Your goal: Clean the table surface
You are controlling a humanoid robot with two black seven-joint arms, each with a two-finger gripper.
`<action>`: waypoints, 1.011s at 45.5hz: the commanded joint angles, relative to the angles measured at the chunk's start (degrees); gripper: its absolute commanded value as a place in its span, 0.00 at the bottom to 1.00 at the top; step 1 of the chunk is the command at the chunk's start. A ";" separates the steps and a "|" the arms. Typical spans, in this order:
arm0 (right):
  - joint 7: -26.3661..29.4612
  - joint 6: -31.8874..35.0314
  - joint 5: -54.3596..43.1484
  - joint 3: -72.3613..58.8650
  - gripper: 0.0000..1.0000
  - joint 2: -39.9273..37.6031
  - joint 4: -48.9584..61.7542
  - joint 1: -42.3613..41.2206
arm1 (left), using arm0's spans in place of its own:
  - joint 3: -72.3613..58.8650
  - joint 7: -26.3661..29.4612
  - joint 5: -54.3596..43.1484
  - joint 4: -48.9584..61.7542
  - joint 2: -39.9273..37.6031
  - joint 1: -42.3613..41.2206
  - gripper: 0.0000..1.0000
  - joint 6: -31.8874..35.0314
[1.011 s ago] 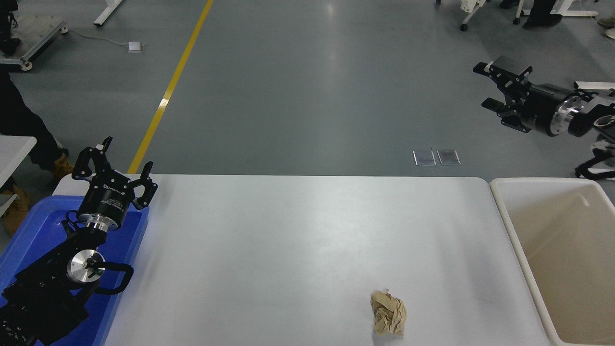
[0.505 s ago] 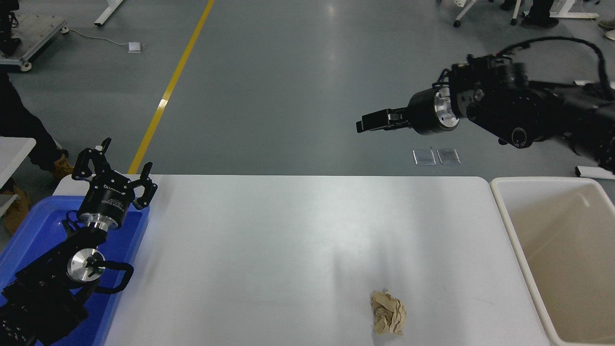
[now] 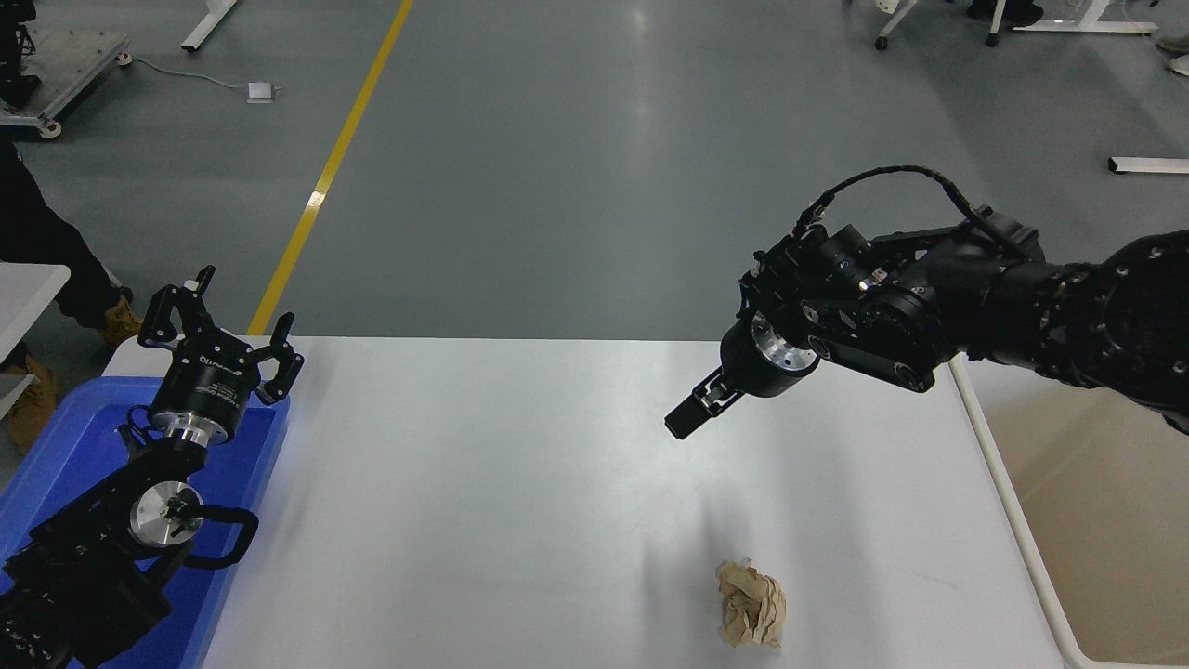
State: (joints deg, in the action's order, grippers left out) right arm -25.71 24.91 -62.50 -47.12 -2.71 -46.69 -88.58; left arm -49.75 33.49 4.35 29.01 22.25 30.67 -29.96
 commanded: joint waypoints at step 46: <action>9.71 -0.65 10.20 1.33 0.99 -16.36 -18.09 5.78 | 0.00 0.00 -0.04 -0.01 0.08 0.00 1.00 -0.01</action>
State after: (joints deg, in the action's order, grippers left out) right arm -21.75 24.68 -58.61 -46.11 -16.62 -64.53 -84.91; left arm -49.75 33.49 4.31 29.00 22.25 30.67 -29.93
